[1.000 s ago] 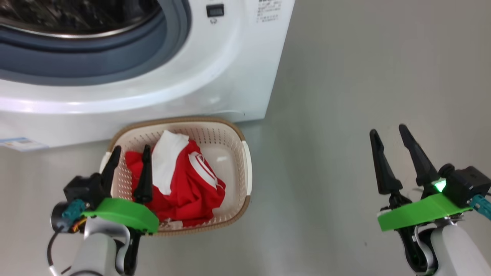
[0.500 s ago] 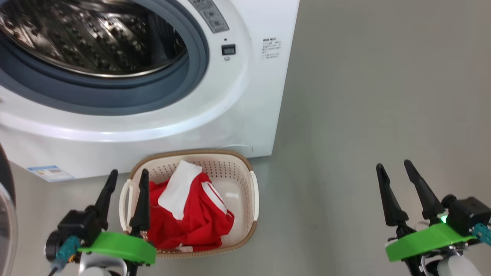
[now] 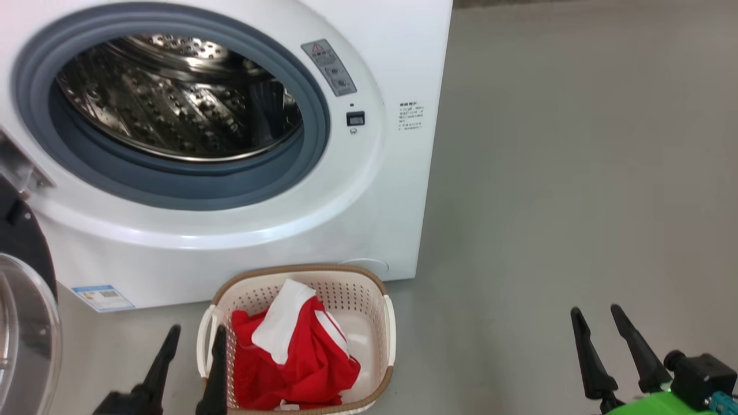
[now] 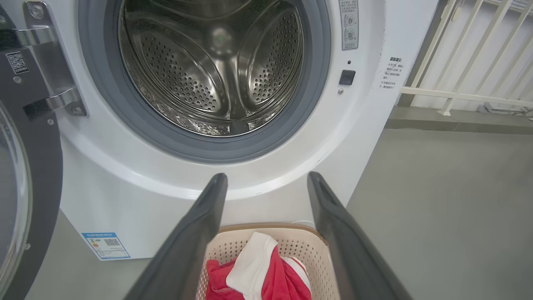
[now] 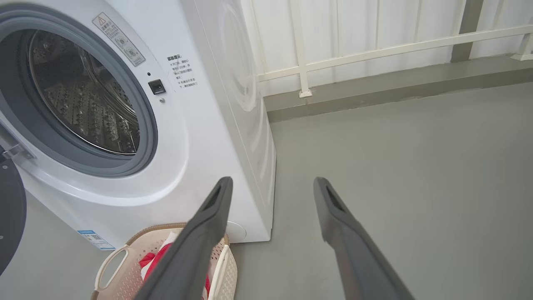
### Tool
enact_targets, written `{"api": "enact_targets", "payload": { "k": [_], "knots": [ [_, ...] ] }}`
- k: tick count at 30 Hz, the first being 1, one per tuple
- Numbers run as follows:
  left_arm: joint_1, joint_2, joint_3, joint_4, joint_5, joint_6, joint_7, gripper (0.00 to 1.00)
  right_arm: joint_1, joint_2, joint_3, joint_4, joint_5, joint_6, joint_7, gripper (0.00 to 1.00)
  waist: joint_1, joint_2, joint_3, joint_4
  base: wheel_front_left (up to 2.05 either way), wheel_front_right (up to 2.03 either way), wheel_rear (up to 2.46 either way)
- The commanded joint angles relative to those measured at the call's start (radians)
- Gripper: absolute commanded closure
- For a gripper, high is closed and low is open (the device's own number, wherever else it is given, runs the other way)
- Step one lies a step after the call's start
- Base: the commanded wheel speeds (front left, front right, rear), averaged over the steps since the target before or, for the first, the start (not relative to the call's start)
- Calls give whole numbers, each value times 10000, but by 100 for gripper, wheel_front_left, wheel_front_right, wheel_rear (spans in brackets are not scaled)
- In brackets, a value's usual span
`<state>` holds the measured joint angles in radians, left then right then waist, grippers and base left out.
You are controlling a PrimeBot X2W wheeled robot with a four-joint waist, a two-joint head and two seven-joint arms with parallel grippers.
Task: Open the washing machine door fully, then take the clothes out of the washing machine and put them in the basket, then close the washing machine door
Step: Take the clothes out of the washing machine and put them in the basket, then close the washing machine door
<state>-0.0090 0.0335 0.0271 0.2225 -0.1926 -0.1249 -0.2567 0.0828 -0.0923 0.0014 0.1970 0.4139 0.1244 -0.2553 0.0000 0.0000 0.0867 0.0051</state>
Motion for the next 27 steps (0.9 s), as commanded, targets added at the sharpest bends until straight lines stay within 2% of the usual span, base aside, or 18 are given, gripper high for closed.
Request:
{"api": "enact_targets", "payload": {
  "k": [1, 10, 27],
  "knots": [
    [48, 168, 358, -349, 95, -24, -51, 0, 16, -149, 133, -225, 15, 63, -65, 0, 0, 0, -224, 42, 0, 0, 0],
    [817, 168, 517, -814, 125, 86, -51, 0, 470, -169, -30, -276, -11, 63, -65, 0, 0, 0, -424, 56, 0, 0, 0],
    [757, 168, 547, -966, 26, 273, -51, 0, 297, -141, -18, -288, -49, 63, -65, 0, 0, 0, -319, -74, 0, 0, 0]
  ]
}}
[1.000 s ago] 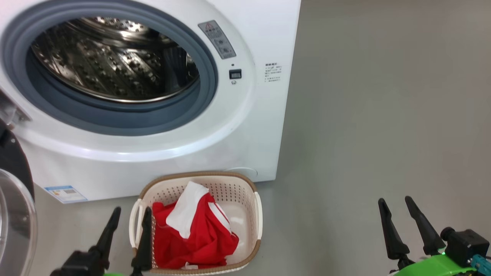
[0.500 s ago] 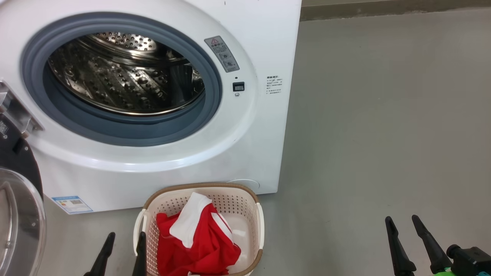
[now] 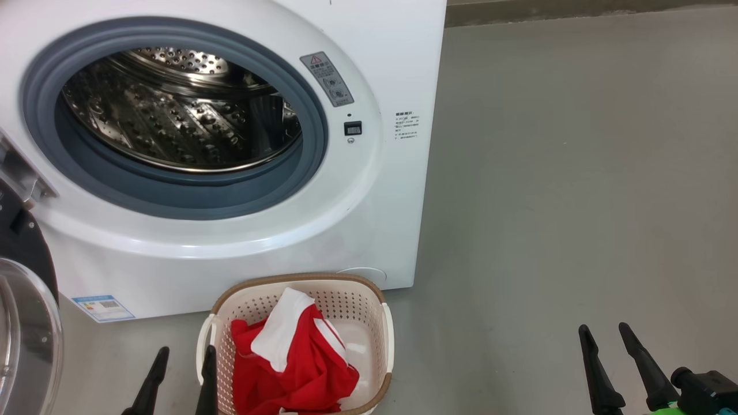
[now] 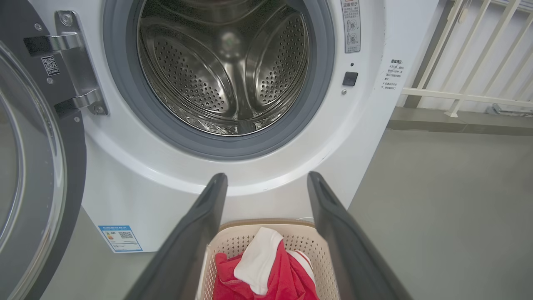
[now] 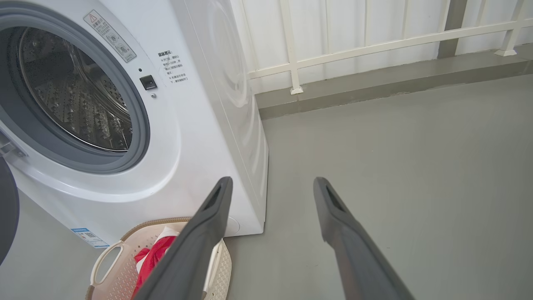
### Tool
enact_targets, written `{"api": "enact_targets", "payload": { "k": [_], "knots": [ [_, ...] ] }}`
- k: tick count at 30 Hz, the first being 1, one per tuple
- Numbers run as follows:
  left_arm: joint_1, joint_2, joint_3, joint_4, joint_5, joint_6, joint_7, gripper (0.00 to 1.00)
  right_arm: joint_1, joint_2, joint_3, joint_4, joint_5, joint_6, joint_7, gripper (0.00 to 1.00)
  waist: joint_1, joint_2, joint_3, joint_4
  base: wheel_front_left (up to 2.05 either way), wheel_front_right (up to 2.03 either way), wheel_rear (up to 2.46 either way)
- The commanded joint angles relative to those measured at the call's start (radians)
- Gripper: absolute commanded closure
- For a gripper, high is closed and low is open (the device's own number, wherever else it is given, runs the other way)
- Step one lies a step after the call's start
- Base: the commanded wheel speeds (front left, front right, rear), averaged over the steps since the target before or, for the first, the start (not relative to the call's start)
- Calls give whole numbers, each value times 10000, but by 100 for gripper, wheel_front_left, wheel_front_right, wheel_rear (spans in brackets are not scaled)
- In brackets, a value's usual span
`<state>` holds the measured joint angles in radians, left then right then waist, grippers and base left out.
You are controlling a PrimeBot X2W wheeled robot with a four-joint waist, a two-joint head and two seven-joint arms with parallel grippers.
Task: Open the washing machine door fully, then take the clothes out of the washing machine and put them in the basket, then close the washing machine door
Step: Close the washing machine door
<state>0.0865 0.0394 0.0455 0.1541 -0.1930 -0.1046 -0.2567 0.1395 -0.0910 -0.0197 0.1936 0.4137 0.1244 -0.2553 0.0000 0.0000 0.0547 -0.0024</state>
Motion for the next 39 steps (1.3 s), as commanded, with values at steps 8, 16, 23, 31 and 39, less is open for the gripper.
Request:
{"api": "enact_targets", "payload": {
  "k": [8, 16, 23, 31, 39],
  "knots": [
    [-222, 108, 370, -294, -11, 125, -51, 0, -294, -138, 182, -275, -61, 63, -65, 0, 0, 0, 28, 16, -2, 2, 0],
    [-289, 108, 367, -301, -32, 178, -51, 0, -349, -126, 182, -279, -83, 63, -65, 0, 0, 0, 84, 37, -74, 74, 0],
    [-350, 108, 344, -330, -74, 186, -51, 0, -420, -113, 163, -254, -89, 63, -65, 0, 0, 0, 124, 71, -146, 146, 0],
    [-312, 108, 427, -399, -130, 207, -51, 0, -440, -80, 200, -230, -81, 63, -65, 0, 0, 0, 105, 57, -101, 101, 0],
    [-263, 108, 423, -426, -153, 199, -51, 0, -401, -75, 198, -215, -68, 63, -65, 0, 0, 0, 37, 33, -10, 10, 0]
  ]
}}
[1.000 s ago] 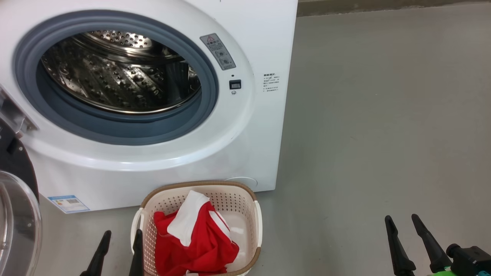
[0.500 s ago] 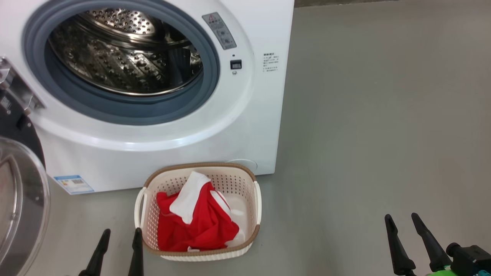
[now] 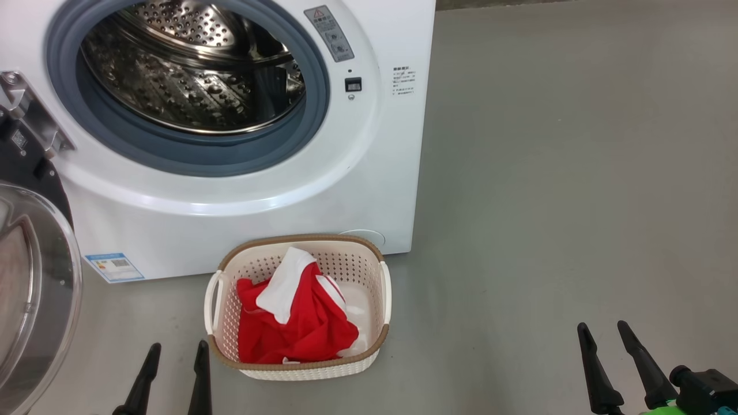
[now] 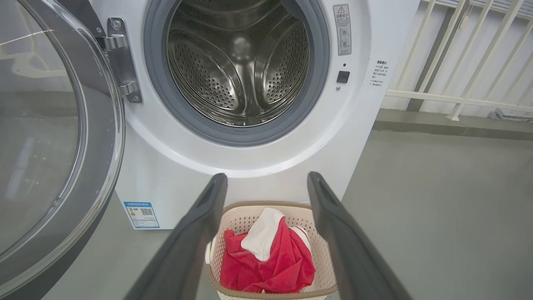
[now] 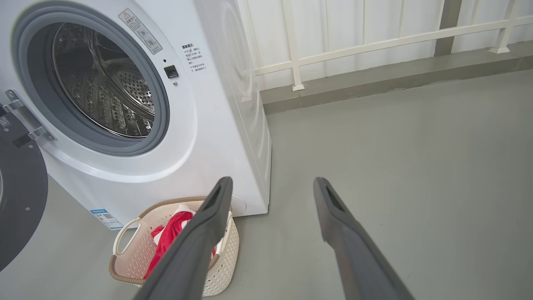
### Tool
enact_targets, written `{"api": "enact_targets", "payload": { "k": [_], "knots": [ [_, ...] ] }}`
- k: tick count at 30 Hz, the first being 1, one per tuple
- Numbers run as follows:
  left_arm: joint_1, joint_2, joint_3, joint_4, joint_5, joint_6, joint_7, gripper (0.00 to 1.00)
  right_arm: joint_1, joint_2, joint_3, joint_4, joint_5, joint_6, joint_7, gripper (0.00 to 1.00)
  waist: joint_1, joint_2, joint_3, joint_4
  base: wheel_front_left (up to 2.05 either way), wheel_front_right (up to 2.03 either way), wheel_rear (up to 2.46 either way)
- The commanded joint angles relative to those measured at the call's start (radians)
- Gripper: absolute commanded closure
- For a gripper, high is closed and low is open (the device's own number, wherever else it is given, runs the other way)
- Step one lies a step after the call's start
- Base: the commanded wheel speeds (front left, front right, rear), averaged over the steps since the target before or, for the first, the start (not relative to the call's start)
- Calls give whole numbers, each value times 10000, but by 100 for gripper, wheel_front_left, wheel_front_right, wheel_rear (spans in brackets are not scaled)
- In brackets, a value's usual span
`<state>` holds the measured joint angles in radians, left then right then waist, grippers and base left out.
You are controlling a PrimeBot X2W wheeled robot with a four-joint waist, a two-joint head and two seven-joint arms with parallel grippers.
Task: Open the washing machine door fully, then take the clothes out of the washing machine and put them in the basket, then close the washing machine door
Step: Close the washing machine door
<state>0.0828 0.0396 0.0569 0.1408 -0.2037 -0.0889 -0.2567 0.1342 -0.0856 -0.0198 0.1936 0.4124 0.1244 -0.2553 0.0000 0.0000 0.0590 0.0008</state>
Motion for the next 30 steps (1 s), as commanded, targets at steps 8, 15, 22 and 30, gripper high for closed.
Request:
{"api": "enact_targets", "payload": {
  "k": [8, 15, 22, 30],
  "knots": [
    [-219, 106, 248, -208, -150, 243, -51, 0, -342, -181, 264, -214, -61, 63, -65, 0, 0, 0, -74, 147, 0, 0, 0],
    [-174, 106, 93, -25, -421, 484, -51, 0, -259, -296, 401, -189, -48, 63, -65, 0, 0, 0, -172, 739, 0, 0, 0],
    [-68, 106, -182, 96, -630, 695, -51, 0, -169, -414, 518, -150, -33, 63, -65, 0, 0, 0, -253, 1593, 0, 0, 0],
    [42, 106, -455, 159, -915, 982, -51, 0, -251, -576, 765, -120, -25, 63, -65, 0, 0, 0, -225, 2919, 0, 0, 0]
  ]
}}
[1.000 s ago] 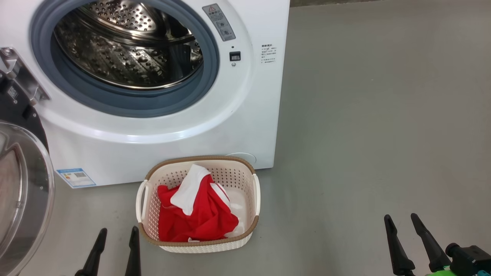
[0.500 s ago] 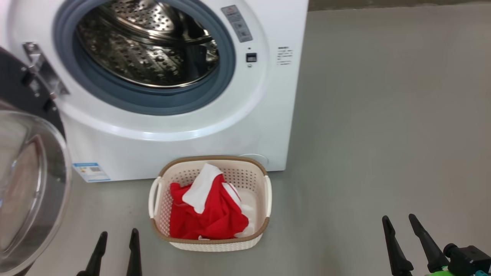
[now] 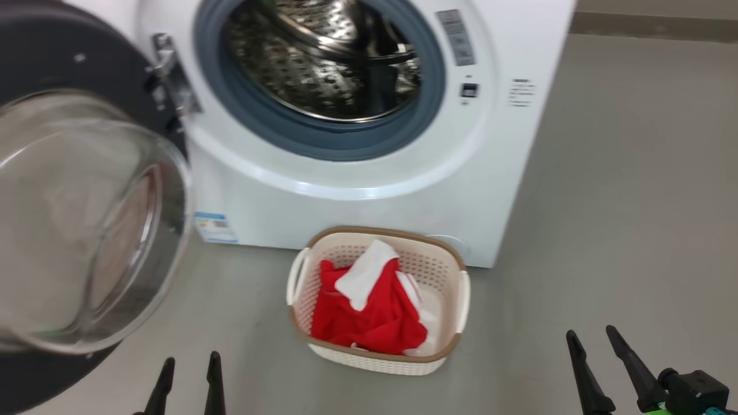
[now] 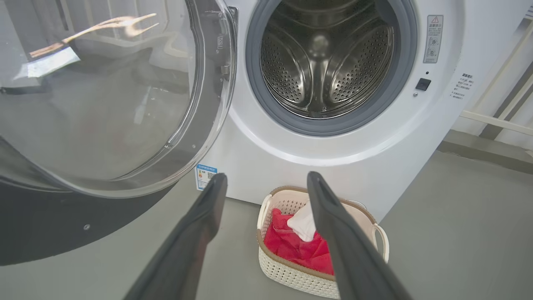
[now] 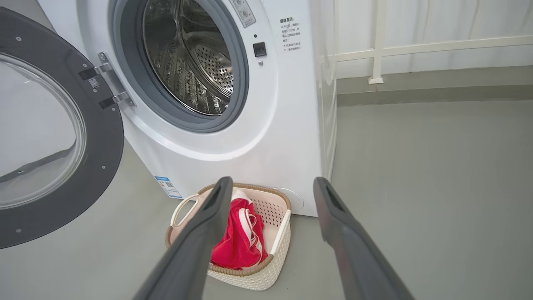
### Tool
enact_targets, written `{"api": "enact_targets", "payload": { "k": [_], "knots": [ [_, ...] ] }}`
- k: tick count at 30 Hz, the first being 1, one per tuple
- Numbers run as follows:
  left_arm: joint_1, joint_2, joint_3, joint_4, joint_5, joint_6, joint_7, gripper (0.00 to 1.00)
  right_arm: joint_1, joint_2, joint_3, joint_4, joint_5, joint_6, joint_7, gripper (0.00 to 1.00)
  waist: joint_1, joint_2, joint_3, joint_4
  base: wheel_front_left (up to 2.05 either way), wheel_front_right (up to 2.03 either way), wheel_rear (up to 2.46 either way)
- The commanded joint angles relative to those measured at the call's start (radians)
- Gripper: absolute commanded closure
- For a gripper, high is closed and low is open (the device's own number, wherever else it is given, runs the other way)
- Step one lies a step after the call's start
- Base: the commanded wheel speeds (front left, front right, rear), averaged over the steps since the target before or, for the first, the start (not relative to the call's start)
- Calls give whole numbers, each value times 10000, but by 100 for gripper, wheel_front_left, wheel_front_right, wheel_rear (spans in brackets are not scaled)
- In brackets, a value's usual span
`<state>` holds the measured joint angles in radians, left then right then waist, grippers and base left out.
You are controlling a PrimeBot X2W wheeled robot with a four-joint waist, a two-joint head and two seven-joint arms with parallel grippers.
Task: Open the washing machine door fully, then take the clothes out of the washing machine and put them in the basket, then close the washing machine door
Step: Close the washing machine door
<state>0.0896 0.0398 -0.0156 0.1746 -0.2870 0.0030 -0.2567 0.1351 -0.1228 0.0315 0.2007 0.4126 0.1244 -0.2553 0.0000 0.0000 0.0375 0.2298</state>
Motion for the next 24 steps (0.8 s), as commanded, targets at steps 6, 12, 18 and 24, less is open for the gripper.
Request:
{"api": "enact_targets", "payload": {
  "k": [6, 12, 18, 24],
  "knots": [
    [106, 104, 142, -189, -303, 273, -51, 0, -269, -315, 504, -128, -13, 63, -65, 0, 0, 0, -55, 1638, 0, 0, 0],
    [276, 104, -14, -258, -608, 482, -51, 0, -326, -392, 782, -51, 12, 63, -65, 0, 0, 0, -85, 2480, 0, 0, 0],
    [474, 104, 141, -605, -1131, 896, -51, 0, -761, -570, 1407, 83, 55, 63, -65, 0, 0, 0, 99, 2723, 0, 0, 0],
    [694, 104, 149, -898, -1416, 1145, -51, 0, -1152, -720, 1850, 257, 171, 63, -65, 0, 0, 0, 203, 2813, 0, 0, 0]
  ]
}}
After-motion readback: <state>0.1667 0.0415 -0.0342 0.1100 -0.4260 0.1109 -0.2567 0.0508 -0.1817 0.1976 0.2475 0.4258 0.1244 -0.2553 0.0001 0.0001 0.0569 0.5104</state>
